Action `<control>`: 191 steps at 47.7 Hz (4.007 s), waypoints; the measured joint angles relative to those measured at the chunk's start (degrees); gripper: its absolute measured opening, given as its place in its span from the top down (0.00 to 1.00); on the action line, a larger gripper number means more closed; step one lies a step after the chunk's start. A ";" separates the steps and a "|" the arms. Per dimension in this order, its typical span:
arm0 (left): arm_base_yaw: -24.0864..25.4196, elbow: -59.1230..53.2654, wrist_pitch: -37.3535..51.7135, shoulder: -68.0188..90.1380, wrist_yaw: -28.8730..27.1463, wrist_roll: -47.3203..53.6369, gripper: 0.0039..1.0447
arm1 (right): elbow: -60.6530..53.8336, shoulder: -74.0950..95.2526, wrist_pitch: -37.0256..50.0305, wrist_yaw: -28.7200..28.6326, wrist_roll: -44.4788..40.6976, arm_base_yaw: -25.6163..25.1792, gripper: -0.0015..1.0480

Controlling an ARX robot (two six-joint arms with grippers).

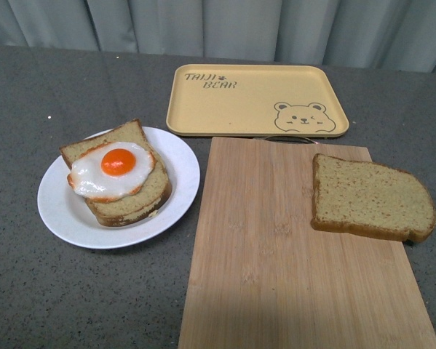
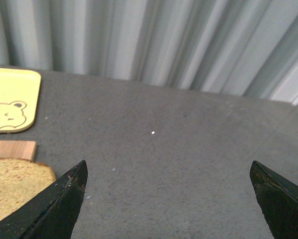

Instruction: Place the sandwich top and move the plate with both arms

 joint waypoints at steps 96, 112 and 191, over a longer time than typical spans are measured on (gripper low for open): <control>0.00 0.00 -0.04 0.00 0.00 0.00 0.06 | 38.10 76.04 18.34 -54.55 50.03 7.96 0.97; 0.00 0.00 -0.04 0.00 0.00 0.00 0.06 | 48.83 91.49 31.89 -49.70 69.24 29.18 0.97; 0.00 0.00 -0.04 0.00 0.00 0.00 0.06 | 14.40 63.45 56.11 -0.83 13.11 16.09 0.80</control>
